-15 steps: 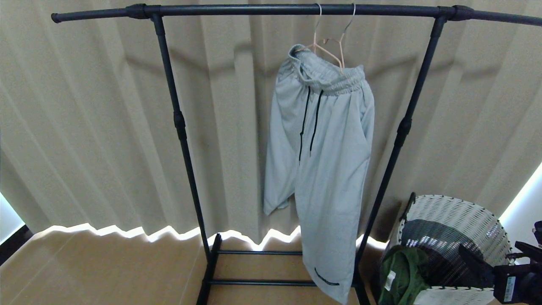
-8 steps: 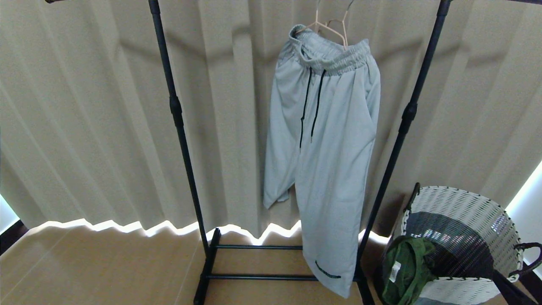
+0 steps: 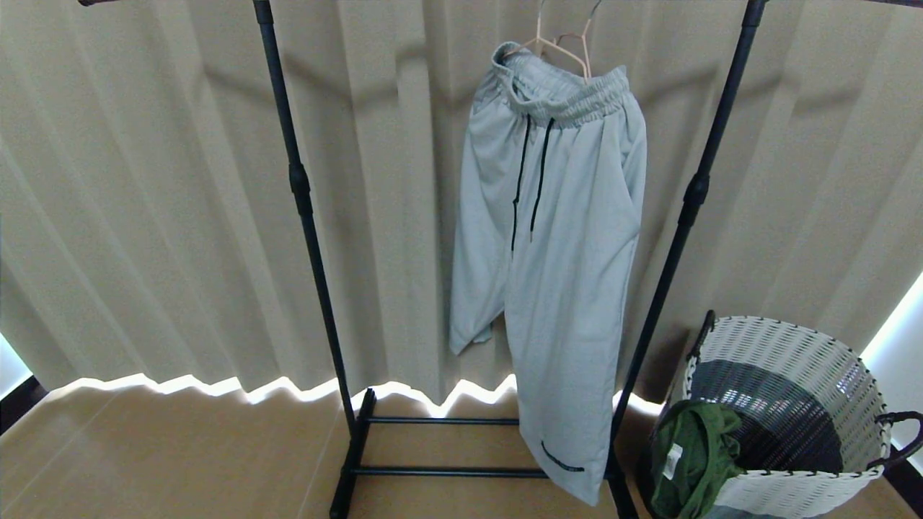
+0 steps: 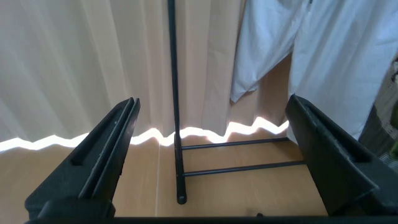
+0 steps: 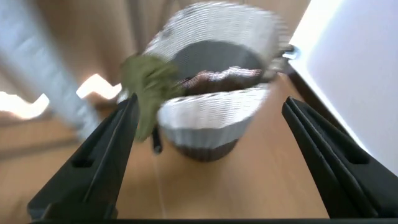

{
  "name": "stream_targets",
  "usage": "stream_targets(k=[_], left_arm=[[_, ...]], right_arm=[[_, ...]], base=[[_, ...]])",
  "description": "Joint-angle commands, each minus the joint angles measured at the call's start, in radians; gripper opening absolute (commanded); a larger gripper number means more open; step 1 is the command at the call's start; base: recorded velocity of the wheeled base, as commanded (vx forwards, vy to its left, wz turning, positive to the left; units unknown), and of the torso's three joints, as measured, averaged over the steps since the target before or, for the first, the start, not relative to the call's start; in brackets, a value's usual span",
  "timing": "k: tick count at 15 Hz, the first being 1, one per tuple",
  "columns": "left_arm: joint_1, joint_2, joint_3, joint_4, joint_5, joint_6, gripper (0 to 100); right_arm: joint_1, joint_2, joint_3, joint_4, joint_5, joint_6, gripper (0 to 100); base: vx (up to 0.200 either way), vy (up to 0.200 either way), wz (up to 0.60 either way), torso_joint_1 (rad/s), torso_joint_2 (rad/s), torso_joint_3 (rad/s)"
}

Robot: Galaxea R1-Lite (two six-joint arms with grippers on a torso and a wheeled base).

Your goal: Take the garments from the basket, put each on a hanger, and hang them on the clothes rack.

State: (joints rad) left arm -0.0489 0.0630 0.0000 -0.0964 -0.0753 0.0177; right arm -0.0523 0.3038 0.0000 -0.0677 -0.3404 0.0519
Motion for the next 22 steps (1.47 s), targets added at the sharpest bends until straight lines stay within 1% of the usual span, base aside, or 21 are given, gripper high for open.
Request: stream_targets(k=[1,3,6,9,11,13,17,22], left_arm=[[0.0,0.003,0.0,0.0,0.0,0.001,100],[-0.002,0.003,0.0,0.003,0.0,0.001,100],[0.0,0.003,0.0,0.026,0.0,0.002,100],[0.0,0.003,0.0,0.046,-0.001,0.058,100],[0.0,0.003,0.0,0.058,0.0,0.068,100],[0.0,0.003,0.0,0.058,-0.001,0.068,100],[0.0,0.003,0.0,0.06,-0.012,0.074,100],[0.0,0.003,0.0,0.06,-0.012,0.074,100]], right_arm=[[-0.027,-0.178,0.0,0.002,0.024,0.006,100],[0.034,-0.258,0.0,-0.001,0.04,-0.001,100],[0.035,-0.278,0.0,-0.003,0.051,0.0,100],[0.048,-0.301,0.0,-0.004,0.055,0.051,100],[0.048,-0.301,0.0,-0.006,0.044,0.065,100],[0.048,-0.301,0.0,-0.006,0.035,0.062,100],[0.048,-0.301,0.0,-0.006,0.07,0.031,100],[0.048,-0.301,0.0,-0.006,0.074,0.02,100]], base=[[0.0,0.0,0.0,0.0,0.0,0.0],[0.0,0.0,0.0,0.0,0.0,0.0],[0.0,0.0,0.0,0.0,0.0,0.0],[0.0,0.0,0.0,0.0,0.0,0.0],[0.0,0.0,0.0,0.0,0.0,0.0],[0.0,-0.2,0.0,0.0,0.0,0.005],[0.0,-0.2,0.0,0.004,0.0,0.005],[0.0,0.0,0.0,0.0,0.0,0.0]])
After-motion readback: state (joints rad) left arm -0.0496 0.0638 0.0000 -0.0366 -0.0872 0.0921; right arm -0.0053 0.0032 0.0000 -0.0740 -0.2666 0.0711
